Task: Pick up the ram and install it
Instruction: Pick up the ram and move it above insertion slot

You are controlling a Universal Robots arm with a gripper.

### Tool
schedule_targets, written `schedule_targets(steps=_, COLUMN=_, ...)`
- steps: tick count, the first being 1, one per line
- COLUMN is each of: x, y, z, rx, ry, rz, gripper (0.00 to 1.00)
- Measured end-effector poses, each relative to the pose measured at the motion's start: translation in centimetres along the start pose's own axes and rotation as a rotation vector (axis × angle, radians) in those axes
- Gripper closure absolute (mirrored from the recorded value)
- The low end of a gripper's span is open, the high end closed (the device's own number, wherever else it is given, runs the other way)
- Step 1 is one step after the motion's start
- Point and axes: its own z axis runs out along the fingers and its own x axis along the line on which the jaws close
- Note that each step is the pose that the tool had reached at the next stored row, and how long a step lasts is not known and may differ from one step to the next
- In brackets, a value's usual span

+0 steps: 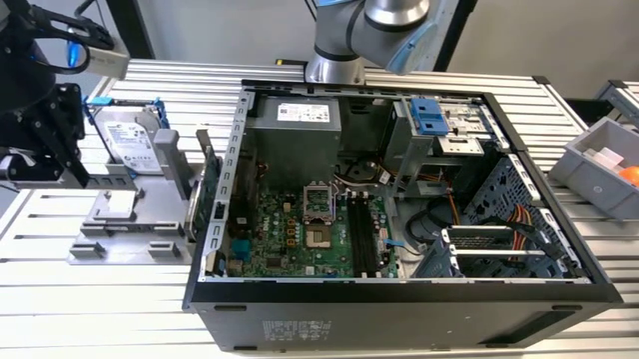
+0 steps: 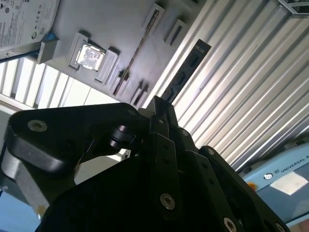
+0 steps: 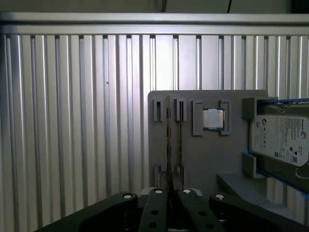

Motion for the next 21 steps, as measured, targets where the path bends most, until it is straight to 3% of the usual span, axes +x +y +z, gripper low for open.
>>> schedule_targets(steps=13, x=-0.08, y=0.04, z=-2.34, rx=0.0001, ry=0.0006, rz=0.000, gripper=1.00)
schedule_targets(steps=17, x=-0.10, y=0.05, z=-2.80, rx=0.0000, ry=0.0006, rz=0.000, gripper=1.00)
schedule_targets(steps=21, x=-0.10, y=0.05, z=-2.82, rx=0.0002, ry=0.0004, rz=0.000, gripper=1.00)
